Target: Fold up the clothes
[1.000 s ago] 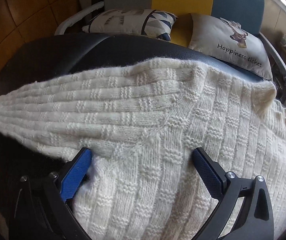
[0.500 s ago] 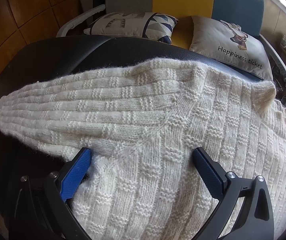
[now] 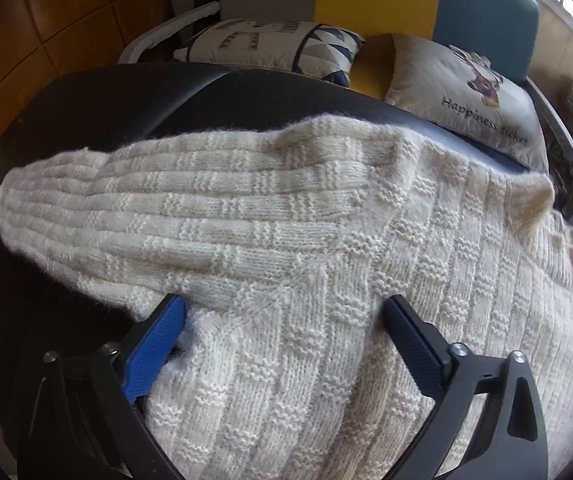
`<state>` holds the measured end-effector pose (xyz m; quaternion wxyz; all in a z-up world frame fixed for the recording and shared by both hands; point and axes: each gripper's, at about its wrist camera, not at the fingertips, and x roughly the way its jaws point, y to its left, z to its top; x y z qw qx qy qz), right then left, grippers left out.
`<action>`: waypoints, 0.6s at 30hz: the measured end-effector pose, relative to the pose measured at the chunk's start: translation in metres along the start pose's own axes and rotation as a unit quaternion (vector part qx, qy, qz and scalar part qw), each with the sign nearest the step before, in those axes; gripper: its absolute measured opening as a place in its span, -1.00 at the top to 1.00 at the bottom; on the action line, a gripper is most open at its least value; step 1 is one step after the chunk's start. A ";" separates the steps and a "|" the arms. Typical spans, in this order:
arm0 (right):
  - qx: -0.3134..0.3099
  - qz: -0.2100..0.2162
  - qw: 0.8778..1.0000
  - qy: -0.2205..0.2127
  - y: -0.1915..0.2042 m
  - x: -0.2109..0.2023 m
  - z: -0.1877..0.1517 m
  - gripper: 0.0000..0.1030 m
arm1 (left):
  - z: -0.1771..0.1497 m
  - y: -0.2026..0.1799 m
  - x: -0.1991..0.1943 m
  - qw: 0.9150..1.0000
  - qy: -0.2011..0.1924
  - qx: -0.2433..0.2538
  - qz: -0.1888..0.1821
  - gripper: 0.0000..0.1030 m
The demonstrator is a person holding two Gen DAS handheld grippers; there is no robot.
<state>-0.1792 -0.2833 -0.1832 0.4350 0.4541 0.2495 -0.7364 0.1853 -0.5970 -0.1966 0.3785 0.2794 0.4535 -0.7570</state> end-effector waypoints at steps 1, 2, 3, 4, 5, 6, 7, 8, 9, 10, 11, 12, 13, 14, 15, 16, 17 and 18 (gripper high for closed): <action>-0.003 0.001 1.000 0.003 0.000 0.000 0.001 -0.85 | 0.000 -0.002 -0.004 1.000 -0.011 0.003 0.008 0.91; -0.007 0.003 1.000 0.005 0.001 0.000 0.003 -0.83 | 0.001 -0.002 -0.009 1.000 -0.024 0.005 0.015 0.91; -0.010 0.003 1.000 0.008 0.002 0.001 0.004 -0.83 | 0.003 -0.002 -0.013 0.999 -0.037 0.007 0.023 0.91; -0.013 0.003 1.000 0.011 0.003 0.002 0.005 -0.83 | 0.004 -0.003 -0.017 0.999 -0.044 0.010 0.027 0.91; -0.014 0.004 1.000 0.012 0.004 0.002 0.007 -0.83 | 0.005 -0.002 -0.019 0.998 -0.049 0.012 0.030 0.91; -0.013 0.005 1.000 0.012 0.005 0.003 0.008 -0.83 | 0.007 -0.001 -0.021 0.998 -0.052 0.016 0.034 0.91; -0.014 0.006 1.000 0.012 0.007 0.004 0.009 -0.83 | 0.008 0.000 -0.023 0.998 -0.055 0.019 0.038 0.91; -0.015 0.007 1.000 0.011 0.010 0.004 0.010 -0.83 | 0.010 0.001 -0.025 0.997 -0.057 0.022 0.043 0.91; -0.016 0.008 1.000 0.010 0.012 0.005 0.012 -0.83 | 0.011 0.004 -0.026 0.997 -0.059 0.020 0.048 0.91; -0.016 0.008 1.000 0.009 0.014 0.005 0.013 -0.83 | 0.013 0.007 -0.028 0.997 -0.063 0.016 0.051 0.91; -0.014 0.008 1.000 0.010 0.016 0.006 0.014 -0.83 | 0.016 0.010 -0.030 0.996 -0.066 0.013 0.054 0.91; -0.013 0.009 1.000 0.010 0.018 0.007 0.016 -0.83 | 0.018 0.013 -0.032 0.996 -0.069 0.010 0.057 0.91; -0.011 0.010 1.000 0.010 0.020 0.007 0.017 -0.83 | 0.020 0.014 -0.033 0.996 -0.074 0.008 0.058 0.91; -0.008 0.010 1.000 0.011 0.022 0.008 0.018 -0.83 | 0.024 0.014 -0.031 0.995 -0.078 0.010 0.063 0.91; -0.006 0.010 1.000 0.011 0.025 0.008 0.020 -0.83 | 0.028 0.014 -0.030 0.994 -0.082 0.011 0.067 0.91; -0.003 0.011 1.000 0.011 0.027 0.009 0.021 -0.83 | 0.029 0.013 -0.031 0.994 -0.086 0.015 0.071 0.91; -0.002 0.011 1.000 0.011 0.030 0.009 0.022 -0.83 | 0.030 0.011 -0.032 0.993 -0.090 0.021 0.076 0.91; -0.002 0.011 1.000 0.010 0.033 0.010 0.023 -0.83 | 0.031 0.010 -0.033 0.992 -0.095 0.027 0.081 0.91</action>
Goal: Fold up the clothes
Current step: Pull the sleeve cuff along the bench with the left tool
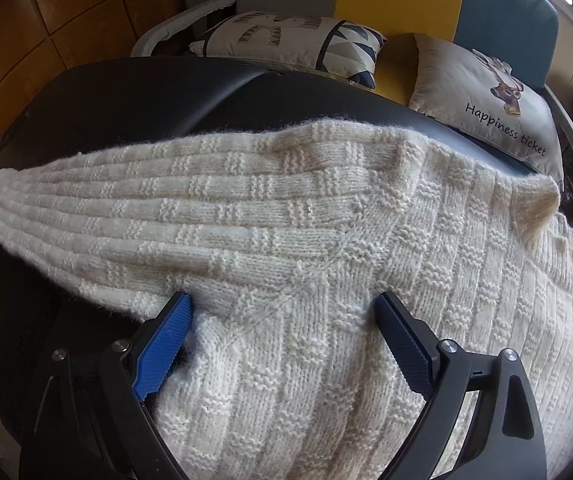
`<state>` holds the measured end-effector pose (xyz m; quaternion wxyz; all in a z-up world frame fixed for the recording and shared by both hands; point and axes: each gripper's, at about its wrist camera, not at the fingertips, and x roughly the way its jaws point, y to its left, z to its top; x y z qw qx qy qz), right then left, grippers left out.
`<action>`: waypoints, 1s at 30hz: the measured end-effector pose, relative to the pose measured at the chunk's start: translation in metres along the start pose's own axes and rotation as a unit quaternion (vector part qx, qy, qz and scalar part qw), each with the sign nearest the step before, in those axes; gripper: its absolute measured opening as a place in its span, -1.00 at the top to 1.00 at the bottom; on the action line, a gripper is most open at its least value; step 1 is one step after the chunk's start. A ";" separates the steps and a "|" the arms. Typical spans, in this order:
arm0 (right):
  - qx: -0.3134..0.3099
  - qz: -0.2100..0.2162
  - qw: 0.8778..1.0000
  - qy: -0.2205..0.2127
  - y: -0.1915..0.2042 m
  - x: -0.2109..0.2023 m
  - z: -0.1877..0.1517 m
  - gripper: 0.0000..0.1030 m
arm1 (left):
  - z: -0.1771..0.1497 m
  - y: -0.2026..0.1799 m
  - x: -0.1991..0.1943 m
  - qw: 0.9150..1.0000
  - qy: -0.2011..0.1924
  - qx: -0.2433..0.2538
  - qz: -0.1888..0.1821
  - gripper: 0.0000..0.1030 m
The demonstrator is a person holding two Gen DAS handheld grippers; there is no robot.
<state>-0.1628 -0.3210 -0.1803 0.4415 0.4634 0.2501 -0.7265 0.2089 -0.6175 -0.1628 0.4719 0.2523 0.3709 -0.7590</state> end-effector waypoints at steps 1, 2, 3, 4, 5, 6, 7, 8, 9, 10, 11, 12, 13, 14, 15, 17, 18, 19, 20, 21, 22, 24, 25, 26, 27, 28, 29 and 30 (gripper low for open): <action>0.001 0.000 1.000 -0.001 0.003 0.001 0.001 -0.83 | 0.001 -0.002 -0.001 1.000 -0.005 0.005 0.003 0.91; 0.004 0.000 1.000 -0.001 0.005 0.001 0.002 -0.83 | 0.002 -0.002 -0.003 1.000 -0.008 0.008 0.005 0.91; 0.007 0.000 1.000 -0.002 0.007 0.001 0.003 -0.83 | 0.004 -0.003 -0.005 1.000 -0.015 0.007 0.007 0.91; 0.011 0.000 1.000 -0.003 0.009 0.002 0.005 -0.83 | 0.005 -0.002 -0.007 1.000 -0.021 0.008 0.010 0.91; 0.011 0.001 1.000 -0.003 0.012 0.003 0.006 -0.83 | 0.006 -0.001 -0.010 1.000 -0.027 0.008 0.013 0.91; 0.010 0.002 1.000 -0.003 0.015 0.003 0.007 -0.83 | 0.007 0.000 -0.013 0.999 -0.035 0.008 0.017 0.91; 0.010 0.002 1.000 -0.004 0.018 0.004 0.008 -0.83 | 0.008 0.001 -0.016 0.999 -0.043 0.009 0.021 0.91; 0.011 0.001 1.000 -0.005 0.021 0.005 0.010 -0.83 | 0.009 0.001 -0.018 0.998 -0.046 0.017 0.026 0.91; 0.012 0.001 1.000 -0.007 0.024 0.006 0.011 -0.83 | 0.010 0.001 -0.017 0.998 -0.049 0.024 0.035 0.91; 0.015 0.001 1.000 -0.008 0.026 0.007 0.012 -0.84 | 0.011 0.002 -0.014 0.998 -0.045 0.027 0.040 0.91; 0.017 0.000 1.000 -0.009 0.029 0.008 0.013 -0.85 | 0.011 0.003 -0.011 0.998 -0.041 0.031 0.046 0.91; 0.019 -0.001 1.000 -0.010 0.031 0.009 0.015 -0.86 | 0.011 0.004 -0.005 0.997 -0.032 0.036 0.060 0.90; 0.022 0.000 1.000 -0.010 0.033 0.010 0.016 -0.89 | 0.010 0.008 0.003 0.996 -0.020 0.036 0.073 0.90; 0.026 0.000 1.000 -0.010 0.035 0.011 0.018 -0.89 | 0.008 0.013 0.011 0.996 -0.002 0.030 0.086 0.90; 0.026 0.001 1.000 -0.009 0.038 0.012 0.019 -0.89 | 0.006 0.018 0.019 0.995 0.015 0.025 0.097 0.89; 0.024 0.001 1.000 -0.007 0.042 0.014 0.022 -0.91 | 0.004 0.028 0.032 0.992 0.054 0.012 0.110 0.82; 0.023 0.001 1.000 -0.005 0.043 0.015 0.023 -0.92 | 0.004 0.030 0.029 0.993 0.046 0.004 0.110 0.74; 0.022 0.002 1.000 -0.003 0.043 0.015 0.024 -0.93 | 0.004 0.031 0.027 0.992 0.049 0.004 0.115 0.70; 0.025 0.010 1.000 -0.004 0.039 0.013 0.024 -0.93 | 0.005 0.032 0.027 0.992 0.060 0.003 0.114 0.70; 0.031 0.020 0.999 -0.007 0.035 0.010 0.025 -0.94 | 0.007 0.035 0.025 0.992 0.068 -0.008 0.110 0.68; 0.036 0.030 0.999 -0.010 0.031 0.007 0.025 -0.94 | 0.009 0.038 0.023 0.991 0.075 -0.019 0.107 0.68; 0.047 0.051 0.997 -0.016 0.022 0.000 0.026 -0.94 | 0.012 0.045 0.015 0.990 0.082 -0.038 0.108 0.68; 0.046 0.051 0.997 -0.023 0.018 -0.007 0.025 -0.94 | 0.014 0.048 0.011 0.989 0.084 -0.047 0.108 0.68; 0.043 0.048 0.997 -0.031 0.014 -0.016 0.022 -0.94 | 0.015 0.051 0.004 0.990 0.077 -0.057 0.108 0.69; 0.039 0.045 0.997 -0.040 0.009 -0.025 0.019 -0.94 | 0.017 0.054 -0.003 0.990 0.070 -0.066 0.106 0.69; 0.027 0.040 0.998 -0.043 0.009 -0.034 0.013 -0.94 | 0.016 0.052 -0.009 0.991 0.061 -0.071 0.095 0.69; 0.011 0.035 0.998 -0.044 0.009 -0.042 0.006 -0.94 | 0.015 0.048 -0.016 0.993 0.050 -0.071 0.082 0.69; -0.007 0.029 0.999 -0.040 0.010 -0.047 -0.002 -0.94 | 0.012 0.037 -0.025 0.995 0.036 -0.061 0.065 0.69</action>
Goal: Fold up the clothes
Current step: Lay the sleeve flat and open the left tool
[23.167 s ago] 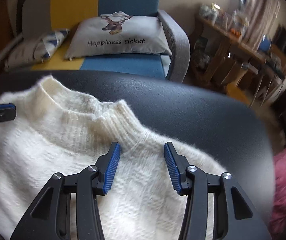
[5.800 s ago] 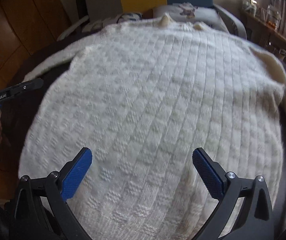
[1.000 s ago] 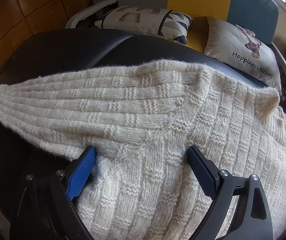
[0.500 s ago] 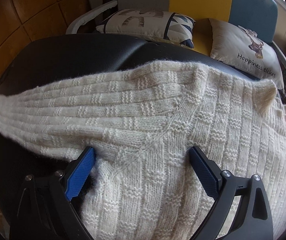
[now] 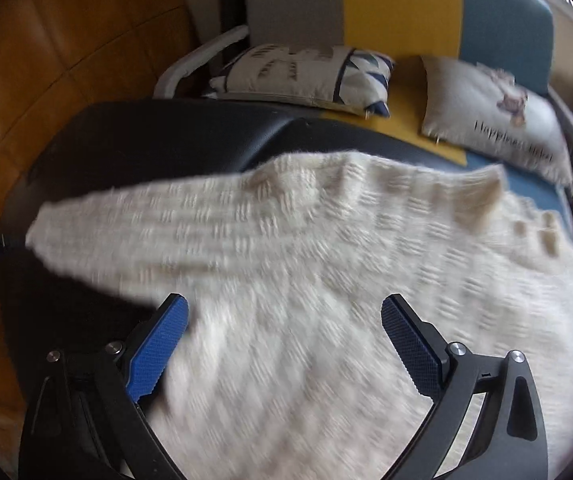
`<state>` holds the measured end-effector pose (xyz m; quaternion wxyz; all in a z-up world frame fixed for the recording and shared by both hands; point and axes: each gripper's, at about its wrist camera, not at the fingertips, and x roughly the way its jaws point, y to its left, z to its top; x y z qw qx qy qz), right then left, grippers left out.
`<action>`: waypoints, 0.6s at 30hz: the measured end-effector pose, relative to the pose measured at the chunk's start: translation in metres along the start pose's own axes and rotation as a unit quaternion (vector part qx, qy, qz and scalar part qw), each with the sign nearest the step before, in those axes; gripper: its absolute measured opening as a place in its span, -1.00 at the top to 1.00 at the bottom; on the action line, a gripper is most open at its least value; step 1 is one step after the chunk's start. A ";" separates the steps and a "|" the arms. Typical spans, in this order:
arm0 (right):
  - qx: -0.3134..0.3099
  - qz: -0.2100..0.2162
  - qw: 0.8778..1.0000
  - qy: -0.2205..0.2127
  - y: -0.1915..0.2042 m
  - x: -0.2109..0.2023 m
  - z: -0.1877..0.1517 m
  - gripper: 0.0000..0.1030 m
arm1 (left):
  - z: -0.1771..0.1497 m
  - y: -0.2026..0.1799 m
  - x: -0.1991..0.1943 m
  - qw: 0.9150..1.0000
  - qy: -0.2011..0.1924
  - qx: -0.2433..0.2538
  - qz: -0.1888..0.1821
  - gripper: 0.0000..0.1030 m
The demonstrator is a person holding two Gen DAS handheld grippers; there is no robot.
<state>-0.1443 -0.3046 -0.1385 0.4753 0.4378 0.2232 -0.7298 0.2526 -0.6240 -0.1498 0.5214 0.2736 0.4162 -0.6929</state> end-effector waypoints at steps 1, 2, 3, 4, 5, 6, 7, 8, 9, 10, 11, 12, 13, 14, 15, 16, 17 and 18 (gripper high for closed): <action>-0.018 -0.005 1.000 0.005 0.002 -0.005 -0.009 -0.94 | -0.005 -0.012 -0.005 1.000 -0.006 0.017 -0.013 0.69; -0.029 -0.008 0.999 0.010 0.003 -0.008 -0.017 -0.94 | -0.013 -0.030 -0.010 0.999 -0.010 0.043 -0.028 0.69; -0.039 -0.011 0.999 0.014 0.003 -0.010 -0.024 -0.94 | -0.021 -0.048 -0.014 0.997 -0.013 0.068 -0.041 0.69; -0.042 -0.009 0.999 0.018 0.004 -0.011 -0.032 -0.94 | -0.028 -0.062 -0.014 0.995 -0.011 0.088 -0.048 0.69; -0.043 -0.006 0.999 0.022 0.004 -0.012 -0.039 -0.94 | -0.039 -0.083 -0.012 0.991 -0.004 0.117 -0.059 0.69; -0.041 -0.004 0.999 0.025 0.004 -0.013 -0.046 -0.94 | -0.049 -0.103 -0.009 0.987 0.003 0.143 -0.067 0.69; -0.038 -0.003 0.999 0.027 0.003 -0.015 -0.053 -0.94 | -0.055 -0.116 -0.005 0.985 0.008 0.159 -0.067 0.69; -0.035 0.001 0.999 0.029 0.003 -0.015 -0.060 -0.94 | -0.063 -0.129 0.003 0.982 0.016 0.176 -0.060 0.69; -0.032 0.006 0.999 0.032 0.003 -0.014 -0.066 -0.94 | -0.069 -0.141 0.010 0.980 0.024 0.191 -0.052 0.69; -0.031 0.007 0.999 0.031 0.003 -0.014 -0.072 -0.94 | -0.074 -0.143 0.015 0.980 0.030 0.191 -0.045 0.69; -0.030 0.008 0.999 0.028 0.003 -0.014 -0.078 -0.93 | -0.077 -0.138 0.018 0.981 0.036 0.188 -0.037 0.69; -0.029 0.008 0.999 0.026 0.002 -0.014 -0.085 -0.93 | -0.077 -0.143 0.034 0.981 0.049 0.188 -0.018 0.69; -0.028 0.009 0.999 0.023 0.002 -0.014 -0.091 -0.93 | -0.075 -0.141 0.041 0.982 0.052 0.184 -0.007 0.66; -0.027 0.009 0.999 0.020 0.002 -0.014 -0.097 -0.93 | -0.074 -0.140 0.042 0.981 0.046 0.186 -0.005 0.66; -0.026 0.010 0.999 0.018 0.002 -0.015 -0.103 -0.93 | -0.073 -0.139 0.043 0.981 0.041 0.188 -0.002 0.66; -0.027 0.010 0.999 0.015 0.004 -0.015 -0.106 -0.94 | -0.071 -0.138 0.043 0.981 0.036 0.190 0.000 0.66; -0.033 0.009 0.999 0.014 0.005 -0.015 -0.107 -0.96 | -0.071 -0.139 0.043 0.981 0.034 0.191 0.002 0.66; -0.040 0.006 0.999 0.012 0.007 -0.014 -0.106 -0.96 | -0.070 -0.140 0.043 0.981 0.034 0.192 0.004 0.66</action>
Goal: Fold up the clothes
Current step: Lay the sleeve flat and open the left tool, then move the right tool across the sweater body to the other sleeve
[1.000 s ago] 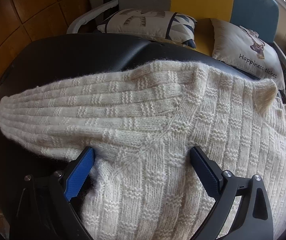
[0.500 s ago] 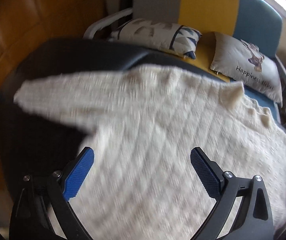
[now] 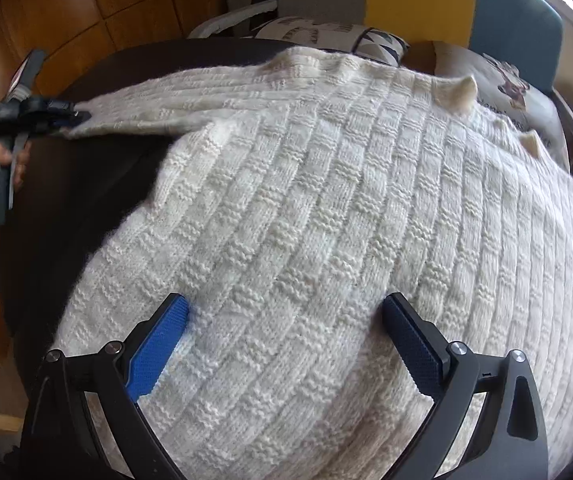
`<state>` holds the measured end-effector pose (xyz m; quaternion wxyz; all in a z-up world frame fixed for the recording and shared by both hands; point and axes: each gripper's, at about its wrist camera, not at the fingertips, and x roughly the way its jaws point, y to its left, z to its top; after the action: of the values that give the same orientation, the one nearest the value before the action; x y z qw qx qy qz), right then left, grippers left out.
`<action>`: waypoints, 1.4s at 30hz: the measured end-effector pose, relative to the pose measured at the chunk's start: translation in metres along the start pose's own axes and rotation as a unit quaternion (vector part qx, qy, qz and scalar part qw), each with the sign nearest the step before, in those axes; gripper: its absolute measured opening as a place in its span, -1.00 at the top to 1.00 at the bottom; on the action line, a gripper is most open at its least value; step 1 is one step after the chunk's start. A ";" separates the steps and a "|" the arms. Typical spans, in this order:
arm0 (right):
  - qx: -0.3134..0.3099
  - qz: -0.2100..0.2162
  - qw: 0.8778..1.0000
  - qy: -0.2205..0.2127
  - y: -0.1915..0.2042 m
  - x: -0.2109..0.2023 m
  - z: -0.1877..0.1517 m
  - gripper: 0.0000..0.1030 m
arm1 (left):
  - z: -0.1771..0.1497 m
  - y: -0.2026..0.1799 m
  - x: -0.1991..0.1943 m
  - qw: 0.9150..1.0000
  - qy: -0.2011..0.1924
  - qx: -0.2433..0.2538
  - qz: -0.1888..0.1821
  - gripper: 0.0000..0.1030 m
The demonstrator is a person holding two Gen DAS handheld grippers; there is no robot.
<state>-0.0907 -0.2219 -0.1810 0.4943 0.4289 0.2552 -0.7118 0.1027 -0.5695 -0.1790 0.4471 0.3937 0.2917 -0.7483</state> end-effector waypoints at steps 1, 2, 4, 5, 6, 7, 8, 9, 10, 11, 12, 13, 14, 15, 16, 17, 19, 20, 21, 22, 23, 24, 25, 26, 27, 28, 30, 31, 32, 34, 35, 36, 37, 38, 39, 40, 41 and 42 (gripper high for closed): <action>0.003 0.000 1.000 0.000 0.000 0.001 0.002 -1.00 | 0.000 -0.001 -0.001 1.000 0.000 -0.002 -0.001 0.66; 0.009 0.001 1.000 0.000 -0.002 0.002 0.005 -1.00 | -0.002 0.000 -0.006 1.000 0.001 -0.006 -0.003 0.66; 0.009 -0.003 1.000 0.003 0.000 0.003 0.008 -1.00 | 0.002 0.007 -0.008 1.000 -0.002 -0.020 -0.020 0.66; 0.011 -0.001 1.000 0.003 -0.002 0.001 0.011 -1.00 | 0.004 0.010 -0.009 0.999 -0.006 -0.026 -0.032 0.66; 0.015 0.001 1.000 0.003 -0.004 -0.002 0.014 -1.00 | 0.001 0.010 -0.022 0.998 -0.022 -0.027 -0.047 0.66; 0.019 0.003 1.000 0.002 -0.007 -0.005 0.018 -1.00 | -0.001 0.010 -0.029 0.997 -0.035 -0.023 -0.058 0.66; 0.029 0.008 0.999 -0.011 -0.011 -0.012 0.026 -1.00 | -0.003 0.008 -0.039 0.996 -0.050 -0.017 -0.077 0.66; 0.042 0.013 0.999 -0.029 -0.016 -0.020 0.034 -1.00 | -0.003 0.007 -0.046 0.994 -0.059 -0.011 -0.087 0.66; 0.052 0.024 0.997 -0.046 -0.021 -0.027 0.046 -1.00 | -0.003 0.006 -0.052 0.993 -0.067 -0.006 -0.097 0.66; 0.051 0.023 0.997 -0.058 -0.023 -0.032 0.059 -1.00 | -0.001 0.007 -0.053 0.993 -0.066 -0.003 -0.098 0.66; 0.047 0.018 0.996 -0.070 -0.025 -0.035 0.072 -1.00 | 0.002 0.008 -0.053 0.993 -0.065 -0.001 -0.098 0.66; 0.042 0.009 0.996 -0.077 -0.026 -0.034 0.085 -1.00 | 0.004 0.009 -0.053 0.993 -0.063 0.001 -0.098 0.66; 0.037 -0.002 0.996 -0.082 -0.027 -0.032 0.097 -1.00 | 0.009 0.009 -0.047 0.995 -0.055 0.003 -0.085 0.66; 0.038 -0.012 0.996 -0.080 -0.031 -0.025 0.109 -1.00 | 0.013 0.009 -0.041 0.996 -0.048 0.004 -0.073 0.66; 0.042 -0.023 0.996 -0.076 -0.036 -0.015 0.120 -1.00 | 0.016 0.009 -0.034 0.997 -0.040 0.001 -0.066 0.66; 0.046 -0.034 0.996 -0.072 -0.041 -0.006 0.132 -1.00 | 0.017 0.011 -0.026 0.998 -0.029 -0.004 -0.054 0.66; 0.054 -0.054 0.995 -0.058 -0.050 0.016 0.152 -1.00 | 0.022 0.014 -0.004 0.999 -0.010 -0.016 -0.033 0.66; 0.059 -0.063 0.995 -0.046 -0.053 0.029 0.159 -1.00 | 0.019 0.019 0.002 0.999 -0.002 -0.021 -0.033 0.66; 0.063 -0.071 0.995 -0.034 -0.057 0.043 0.166 -1.00 | 0.016 0.025 0.005 0.999 -0.010 -0.021 -0.045 0.66; 0.067 -0.080 0.994 -0.022 -0.061 0.056 0.173 -1.00 | 0.011 0.026 0.004 0.999 -0.017 -0.013 -0.043 0.66; 0.071 -0.083 0.994 -0.018 -0.064 0.065 0.175 -1.00 | 0.007 0.029 0.002 0.999 -0.021 -0.011 -0.044 0.66; 0.074 -0.083 0.994 -0.016 -0.066 0.072 0.176 -1.00 | 0.004 0.031 0.001 0.999 -0.024 -0.010 -0.046 0.66; 0.077 -0.083 0.993 -0.013 -0.069 0.079 0.177 -1.00 | 0.001 0.034 0.002 0.998 -0.025 -0.018 -0.051 0.66; 0.084 -0.085 0.993 -0.016 -0.071 0.082 0.176 -1.00 | -0.002 0.039 0.000 0.997 -0.025 -0.034 -0.061 0.66; 0.093 -0.088 0.992 -0.020 -0.073 0.083 0.176 -1.00 | -0.004 0.043 0.000 0.996 -0.025 -0.045 -0.067 0.67; 0.096 -0.091 0.991 -0.024 -0.073 0.084 0.177 -1.00 | -0.005 0.046 0.000 0.996 -0.025 -0.055 -0.072 0.67; 0.090 -0.093 0.991 -0.026 -0.071 0.085 0.178 -1.00 | -0.007 0.047 -0.004 0.995 -0.021 -0.065 -0.073 0.67; 0.091 -0.090 0.991 -0.025 -0.072 0.086 0.179 -1.00 | -0.006 0.048 -0.006 0.994 -0.020 -0.073 -0.079 0.67; 0.091 -0.088 0.992 -0.022 -0.073 0.085 0.180 -1.00 | -0.006 0.049 -0.008 0.993 -0.021 -0.082 -0.085 0.67; 0.088 -0.087 0.992 -0.017 -0.072 0.080 0.182 -1.00 | -0.003 0.054 -0.017 0.990 -0.036 -0.095 -0.097 0.67; 0.084 -0.090 0.992 -0.017 -0.071 0.076 0.183 -1.00 | -0.001 0.056 -0.019 0.990 -0.044 -0.097 -0.092 0.67; 0.079 -0.094 0.992 -0.025 -0.068 0.069 0.183 -1.00 | 0.000 0.062 -0.022 0.989 -0.051 -0.104 -0.091 0.67; 0.073 -0.097 0.992 -0.029 -0.065 0.067 0.183 -1.00 | 0.000 0.065 -0.021 0.989 -0.047 -0.107 -0.091 0.67; 0.066 -0.098 0.993 -0.028 -0.062 0.066 0.182 -1.00 | 0.001 0.069 -0.018 0.989 -0.037 -0.112 -0.085 0.67; 0.059 -0.100 0.993 -0.028 -0.059 0.066 0.182 -1.00 | 0.001 0.072 -0.012 0.990 -0.024 -0.118 -0.077 0.67; 0.052 -0.102 0.993 -0.028 -0.056 0.065 0.181 -1.00 | -0.002 0.077 -0.007 0.990 -0.010 -0.124 -0.072 0.68; 0.051 -0.097 0.994 -0.016 -0.055 0.072 0.179 -1.00 | -0.006 0.081 -0.006 0.989 -0.006 -0.127 -0.075 0.68; 0.052 -0.088 0.995 0.000 -0.056 0.081 0.177 -1.00 | -0.008 0.084 -0.008 0.990 -0.011 -0.125 -0.070 0.68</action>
<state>-0.2170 -0.3796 -0.1655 0.4066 0.4296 0.2545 -0.7651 0.1831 -0.5955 -0.1839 0.4430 0.3048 0.4049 -0.7395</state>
